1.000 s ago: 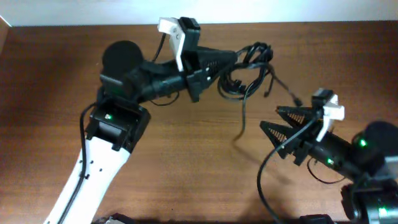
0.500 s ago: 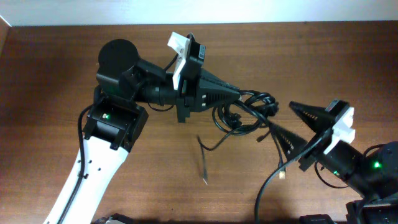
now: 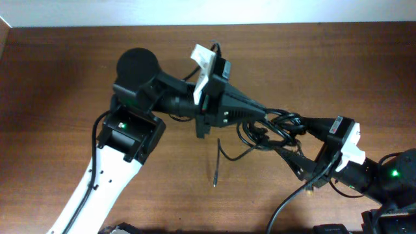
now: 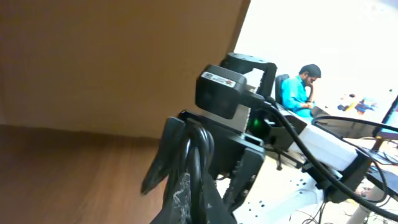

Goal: Untangle cables

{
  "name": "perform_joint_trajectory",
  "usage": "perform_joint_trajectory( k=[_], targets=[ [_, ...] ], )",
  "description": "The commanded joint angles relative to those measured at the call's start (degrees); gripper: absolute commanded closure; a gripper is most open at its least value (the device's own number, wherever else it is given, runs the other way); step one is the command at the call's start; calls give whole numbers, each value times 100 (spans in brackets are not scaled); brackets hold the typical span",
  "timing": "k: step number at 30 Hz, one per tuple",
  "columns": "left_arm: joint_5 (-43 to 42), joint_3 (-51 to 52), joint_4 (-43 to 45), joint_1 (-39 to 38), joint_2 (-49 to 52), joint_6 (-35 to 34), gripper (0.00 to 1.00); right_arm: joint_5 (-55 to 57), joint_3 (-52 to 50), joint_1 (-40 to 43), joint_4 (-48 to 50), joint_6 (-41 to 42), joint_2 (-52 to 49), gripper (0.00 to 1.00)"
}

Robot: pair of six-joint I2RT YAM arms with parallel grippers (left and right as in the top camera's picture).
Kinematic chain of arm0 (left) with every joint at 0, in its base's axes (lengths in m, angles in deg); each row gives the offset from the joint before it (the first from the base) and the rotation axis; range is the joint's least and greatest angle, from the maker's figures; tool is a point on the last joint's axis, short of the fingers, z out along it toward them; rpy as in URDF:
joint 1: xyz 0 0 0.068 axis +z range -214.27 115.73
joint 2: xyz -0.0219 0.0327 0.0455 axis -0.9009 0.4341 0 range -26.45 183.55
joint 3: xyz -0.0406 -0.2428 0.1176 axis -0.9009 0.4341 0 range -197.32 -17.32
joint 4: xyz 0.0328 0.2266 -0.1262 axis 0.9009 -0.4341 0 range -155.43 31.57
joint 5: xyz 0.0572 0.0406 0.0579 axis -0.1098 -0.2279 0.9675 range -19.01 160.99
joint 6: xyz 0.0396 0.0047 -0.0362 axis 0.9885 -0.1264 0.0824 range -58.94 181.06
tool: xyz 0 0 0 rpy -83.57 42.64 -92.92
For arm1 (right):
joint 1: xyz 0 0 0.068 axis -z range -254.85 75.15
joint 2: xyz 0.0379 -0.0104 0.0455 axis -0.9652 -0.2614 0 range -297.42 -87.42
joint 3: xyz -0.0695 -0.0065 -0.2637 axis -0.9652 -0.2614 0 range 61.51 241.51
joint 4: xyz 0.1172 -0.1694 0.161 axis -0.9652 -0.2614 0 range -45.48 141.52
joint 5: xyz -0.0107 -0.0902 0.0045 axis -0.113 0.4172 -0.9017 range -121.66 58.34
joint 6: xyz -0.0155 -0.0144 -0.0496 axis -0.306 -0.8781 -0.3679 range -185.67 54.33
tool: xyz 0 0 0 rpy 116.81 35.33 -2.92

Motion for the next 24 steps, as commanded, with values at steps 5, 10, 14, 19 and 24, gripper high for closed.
perform_joint_trajectory(
  k=[5,10,14,19,24],
  targets=[
    [352,-94,57,-262,-26,330,93,94,13,17,68,197,-46,96],
    [-949,-94,-404,232,-26,918,1,839,15,22,166,955,-46,96],
    [-74,-94,-1482,280,-22,1779,1,844,15,22,258,1443,-46,96],
    [2253,-94,-1947,-190,-24,1928,1,844,13,20,17,1416,-46,96],
    [2789,-94,-1764,-577,-24,2166,1,844,13,20,-260,1327,-46,96]
  ],
)
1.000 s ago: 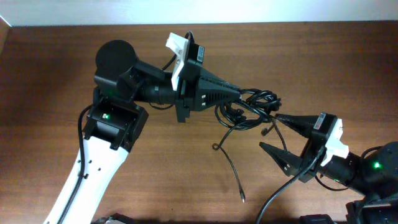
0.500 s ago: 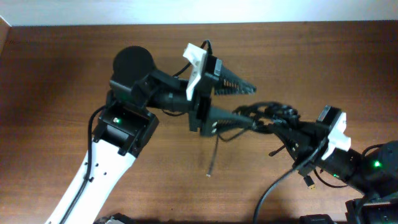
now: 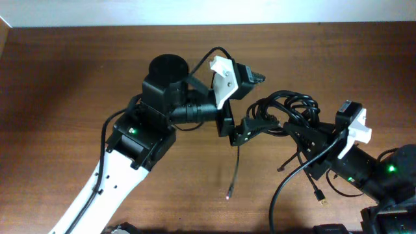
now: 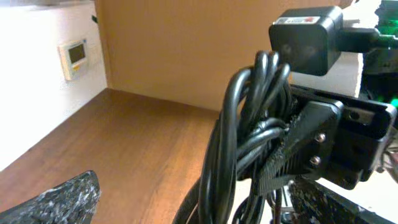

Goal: Untangle cables

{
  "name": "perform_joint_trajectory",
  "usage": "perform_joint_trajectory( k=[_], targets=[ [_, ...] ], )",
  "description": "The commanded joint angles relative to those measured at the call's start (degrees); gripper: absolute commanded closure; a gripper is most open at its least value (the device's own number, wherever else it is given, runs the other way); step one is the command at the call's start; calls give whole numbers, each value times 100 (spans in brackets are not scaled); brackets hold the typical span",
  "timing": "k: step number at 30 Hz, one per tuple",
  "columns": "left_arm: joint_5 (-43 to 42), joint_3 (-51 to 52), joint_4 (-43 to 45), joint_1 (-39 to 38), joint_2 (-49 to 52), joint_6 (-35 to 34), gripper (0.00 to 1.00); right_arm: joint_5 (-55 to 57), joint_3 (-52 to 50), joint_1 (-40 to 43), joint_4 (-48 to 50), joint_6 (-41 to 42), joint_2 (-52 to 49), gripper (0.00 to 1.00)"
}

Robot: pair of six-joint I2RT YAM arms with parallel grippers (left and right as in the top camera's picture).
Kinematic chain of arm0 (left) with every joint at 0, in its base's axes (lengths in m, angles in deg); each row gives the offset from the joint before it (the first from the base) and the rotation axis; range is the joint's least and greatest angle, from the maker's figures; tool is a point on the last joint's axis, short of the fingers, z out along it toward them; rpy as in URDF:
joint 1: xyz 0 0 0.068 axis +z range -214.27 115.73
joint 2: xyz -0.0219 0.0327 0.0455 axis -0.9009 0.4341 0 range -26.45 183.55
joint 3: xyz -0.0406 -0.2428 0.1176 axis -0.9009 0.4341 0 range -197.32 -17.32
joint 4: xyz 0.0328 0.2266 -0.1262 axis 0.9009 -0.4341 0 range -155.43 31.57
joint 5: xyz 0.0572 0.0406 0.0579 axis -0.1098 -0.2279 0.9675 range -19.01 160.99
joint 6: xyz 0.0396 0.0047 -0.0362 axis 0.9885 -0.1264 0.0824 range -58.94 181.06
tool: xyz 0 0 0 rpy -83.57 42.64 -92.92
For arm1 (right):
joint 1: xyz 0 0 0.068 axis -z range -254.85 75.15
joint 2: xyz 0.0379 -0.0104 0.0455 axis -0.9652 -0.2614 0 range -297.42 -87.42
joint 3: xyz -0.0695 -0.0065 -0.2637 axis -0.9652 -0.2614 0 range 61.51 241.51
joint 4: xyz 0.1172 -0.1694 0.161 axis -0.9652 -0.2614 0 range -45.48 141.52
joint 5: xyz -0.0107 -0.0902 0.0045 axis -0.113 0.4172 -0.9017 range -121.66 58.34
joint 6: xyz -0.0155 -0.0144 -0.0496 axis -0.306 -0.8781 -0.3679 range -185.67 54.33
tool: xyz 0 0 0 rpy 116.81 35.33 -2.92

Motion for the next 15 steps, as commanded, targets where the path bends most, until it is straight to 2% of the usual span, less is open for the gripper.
perform_joint_trajectory(
  k=[1,3,4,5,6,7,10,11,12,14,15],
  targets=[
    [-173,-31,345,-26,-24,136,1,44,13,20,-151,-219,24,96],
    [-407,-31,481,-26,-24,136,3,46,13,20,-166,-321,24,96],
    [-581,-31,479,-26,-24,138,30,2,13,20,-168,-424,24,96],
    [-634,-31,457,-26,-24,136,31,-66,13,15,-160,-424,24,96],
    [-632,-31,407,-26,-22,138,25,-345,13,15,-63,-424,24,96],
    [-632,-31,389,-26,-22,138,25,-688,13,15,105,-426,24,96],
    [-632,-31,367,-26,-24,138,60,-688,13,15,120,-426,24,96],
    [-632,-31,365,-26,-22,138,81,-686,13,15,114,-424,24,96],
    [-632,-31,369,-26,-24,138,83,-682,13,17,116,-426,24,96],
    [-636,-31,280,-26,-24,133,60,-417,13,15,66,-422,24,96],
    [-634,-31,260,-26,-24,136,76,-428,13,15,70,-424,24,96]
  ],
)
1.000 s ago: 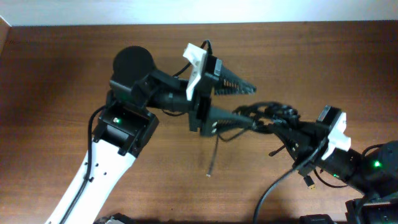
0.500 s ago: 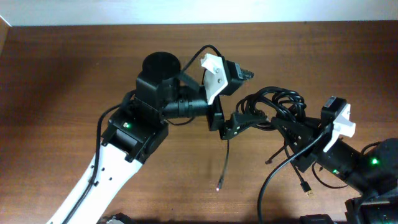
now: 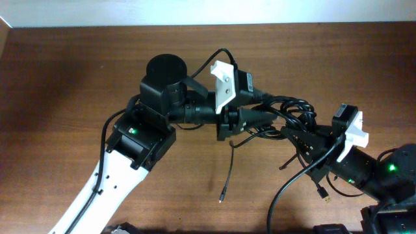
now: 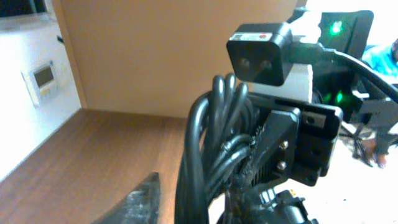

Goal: Untangle cables

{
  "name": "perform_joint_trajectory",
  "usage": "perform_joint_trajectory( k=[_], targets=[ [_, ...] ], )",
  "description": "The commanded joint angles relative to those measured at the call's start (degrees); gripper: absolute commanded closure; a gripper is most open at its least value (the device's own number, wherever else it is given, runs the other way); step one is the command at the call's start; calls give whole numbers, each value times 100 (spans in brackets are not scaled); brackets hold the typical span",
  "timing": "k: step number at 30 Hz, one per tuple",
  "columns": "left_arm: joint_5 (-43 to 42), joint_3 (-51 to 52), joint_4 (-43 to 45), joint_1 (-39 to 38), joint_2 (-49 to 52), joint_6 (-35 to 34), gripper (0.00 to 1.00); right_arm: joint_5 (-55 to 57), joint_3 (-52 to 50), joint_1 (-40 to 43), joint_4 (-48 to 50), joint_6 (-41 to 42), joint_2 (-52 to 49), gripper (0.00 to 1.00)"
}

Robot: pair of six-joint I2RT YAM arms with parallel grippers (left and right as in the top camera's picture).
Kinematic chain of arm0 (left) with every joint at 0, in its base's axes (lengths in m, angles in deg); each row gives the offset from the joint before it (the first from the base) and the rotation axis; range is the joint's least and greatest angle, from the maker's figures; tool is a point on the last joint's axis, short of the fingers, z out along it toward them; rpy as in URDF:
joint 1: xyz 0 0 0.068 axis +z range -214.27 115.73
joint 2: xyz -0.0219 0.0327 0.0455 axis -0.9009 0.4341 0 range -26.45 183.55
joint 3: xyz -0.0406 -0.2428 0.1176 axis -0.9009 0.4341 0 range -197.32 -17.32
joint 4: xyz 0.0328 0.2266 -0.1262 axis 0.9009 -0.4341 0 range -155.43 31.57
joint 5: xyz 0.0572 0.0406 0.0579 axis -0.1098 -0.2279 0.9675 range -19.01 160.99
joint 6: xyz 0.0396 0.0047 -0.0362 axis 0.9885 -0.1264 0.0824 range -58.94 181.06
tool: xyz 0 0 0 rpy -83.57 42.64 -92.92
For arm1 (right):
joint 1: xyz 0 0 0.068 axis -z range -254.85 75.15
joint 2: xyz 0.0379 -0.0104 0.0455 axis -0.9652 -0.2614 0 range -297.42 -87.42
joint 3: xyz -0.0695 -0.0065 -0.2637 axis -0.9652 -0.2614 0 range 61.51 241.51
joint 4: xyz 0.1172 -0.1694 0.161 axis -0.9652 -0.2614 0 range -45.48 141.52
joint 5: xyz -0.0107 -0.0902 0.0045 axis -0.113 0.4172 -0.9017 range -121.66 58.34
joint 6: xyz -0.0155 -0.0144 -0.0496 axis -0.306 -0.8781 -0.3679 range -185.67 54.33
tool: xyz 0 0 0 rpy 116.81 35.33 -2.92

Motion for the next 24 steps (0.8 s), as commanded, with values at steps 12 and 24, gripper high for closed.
perform_joint_trajectory(
  k=[12,24],
  targets=[
    [-229,-31,4,9,-39,17,100,315,15,-13,-72,-66,46,96],
    [-1126,-33,1016,9,-42,-595,99,898,15,-15,-238,-345,46,96]
  ],
)
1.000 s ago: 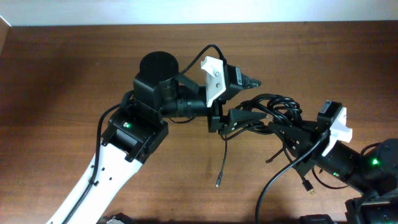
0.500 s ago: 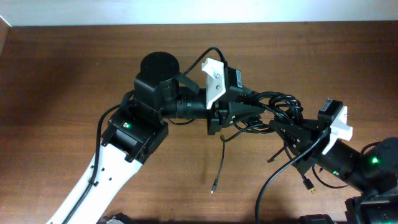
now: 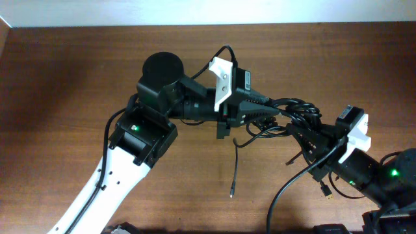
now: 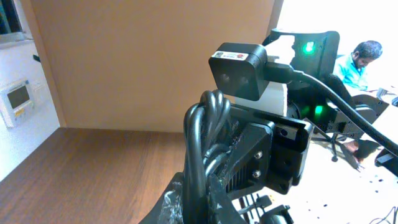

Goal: Untangle cables

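Observation:
A tangled bundle of black cables hangs above the table between both arms. My left gripper reaches in from the left and is shut on the bundle's strands; in the left wrist view its fingers press on them from both sides. My right gripper comes from the lower right and grips the other side of the bundle; its black body shows just behind the cables. One loose cable end dangles toward the table. Another end with a plug hangs by the right arm.
The brown wooden table lies beneath both arms. The left arm's white link runs to the bottom left. The right arm's base sits at the bottom right corner. A person sits far behind in the left wrist view.
My left gripper's fingers stood apart beside the bundle; now they are shut on it. The right arm sits slightly further right. The dangling cable end has shifted a little right.
First my left gripper was close around strands, with the bundle low between both arms. Then it stood wide open beside the bundle, which the right gripper held. Its fingers were nearer the cables a moment later, and now they are shut on them.

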{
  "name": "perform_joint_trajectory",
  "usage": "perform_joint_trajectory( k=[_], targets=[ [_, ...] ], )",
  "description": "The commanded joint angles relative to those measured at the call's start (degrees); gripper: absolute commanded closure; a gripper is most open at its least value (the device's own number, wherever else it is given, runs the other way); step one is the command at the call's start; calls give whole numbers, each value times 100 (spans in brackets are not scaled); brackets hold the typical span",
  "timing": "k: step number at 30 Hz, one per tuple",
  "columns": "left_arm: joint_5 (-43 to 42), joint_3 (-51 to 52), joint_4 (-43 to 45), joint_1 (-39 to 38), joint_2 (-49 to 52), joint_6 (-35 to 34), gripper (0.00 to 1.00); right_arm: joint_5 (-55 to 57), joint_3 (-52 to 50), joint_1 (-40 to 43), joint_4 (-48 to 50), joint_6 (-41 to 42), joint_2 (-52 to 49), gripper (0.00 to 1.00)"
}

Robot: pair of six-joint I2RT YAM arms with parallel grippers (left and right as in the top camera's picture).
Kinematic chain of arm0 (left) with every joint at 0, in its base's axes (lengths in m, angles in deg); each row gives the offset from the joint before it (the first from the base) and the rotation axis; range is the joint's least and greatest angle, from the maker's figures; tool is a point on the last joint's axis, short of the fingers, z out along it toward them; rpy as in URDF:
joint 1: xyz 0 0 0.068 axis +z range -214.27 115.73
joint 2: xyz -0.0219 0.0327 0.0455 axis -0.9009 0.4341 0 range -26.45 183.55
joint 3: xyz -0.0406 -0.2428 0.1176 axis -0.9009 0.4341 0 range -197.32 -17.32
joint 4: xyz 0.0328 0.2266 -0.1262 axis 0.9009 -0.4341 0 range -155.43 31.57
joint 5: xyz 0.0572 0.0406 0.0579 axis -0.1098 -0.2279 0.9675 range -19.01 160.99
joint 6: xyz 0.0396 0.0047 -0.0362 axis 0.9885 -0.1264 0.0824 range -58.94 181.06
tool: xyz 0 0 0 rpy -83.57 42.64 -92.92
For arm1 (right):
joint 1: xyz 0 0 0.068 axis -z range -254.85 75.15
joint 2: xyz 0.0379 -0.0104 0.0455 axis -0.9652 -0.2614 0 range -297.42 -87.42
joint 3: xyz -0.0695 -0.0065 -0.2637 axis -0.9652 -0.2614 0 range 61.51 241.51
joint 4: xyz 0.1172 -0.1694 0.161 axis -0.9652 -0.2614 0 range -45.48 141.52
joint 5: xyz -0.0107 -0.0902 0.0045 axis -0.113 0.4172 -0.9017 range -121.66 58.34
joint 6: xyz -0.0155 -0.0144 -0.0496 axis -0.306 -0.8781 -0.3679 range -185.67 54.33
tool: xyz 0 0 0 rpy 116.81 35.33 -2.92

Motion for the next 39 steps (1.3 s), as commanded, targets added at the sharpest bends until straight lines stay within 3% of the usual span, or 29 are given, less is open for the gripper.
perform_joint_trajectory(
  k=[1,2,3,5,7,12,16,17,18,22,24,28,29,32,34,37,39],
  targets=[
    [-573,-76,240,-35,-122,-103,91,332,-26,-20,-96,-42,-57,96],
    [-575,-76,234,-37,-122,-105,85,332,-26,-20,-96,-42,-57,96],
    [-592,-76,236,-35,-122,-103,73,330,-26,-20,-96,-39,-57,96],
    [-592,-76,234,-35,-122,-103,68,330,-26,-20,-94,-39,-57,96],
    [-592,-76,225,-35,-122,-103,74,313,-26,-20,-94,-39,-57,96],
    [-584,-74,13,-35,-120,-98,73,133,-26,-20,-57,-35,-57,96],
    [-415,-74,-245,-35,-120,-28,79,-129,-24,-20,149,9,-57,96],
    [-415,-74,-245,-35,-120,-28,82,-127,-26,-20,149,7,-57,96],
    [-415,-74,-223,-35,-120,-31,99,-127,-26,-20,146,7,-57,96],
    [-424,-74,-197,-35,-122,-155,100,310,-26,-20,98,-22,-57,96],
    [-422,-74,197,-35,-122,-938,100,1121,-26,-17,63,-42,-57,96],
    [-422,-74,1735,-35,-122,-3735,100,2566,-26,-20,-28,-256,-57,96],
    [-420,-74,2072,-35,-122,-4745,100,2876,-26,-20,-114,-385,-57,96],
    [-448,-74,2162,-35,-122,-6067,100,3501,-26,-17,-146,-385,-57,96],
    [-743,-74,2159,85,-120,-5705,100,3497,-26,-20,-212,-382,-57,96],
    [-1480,-74,2159,708,-120,-3976,100,3163,-26,-20,-428,-385,-57,96],
    [-1856,-74,2159,1165,-120,-3322,100,2542,-26,-20,-573,-385,-57,96]
  ],
)
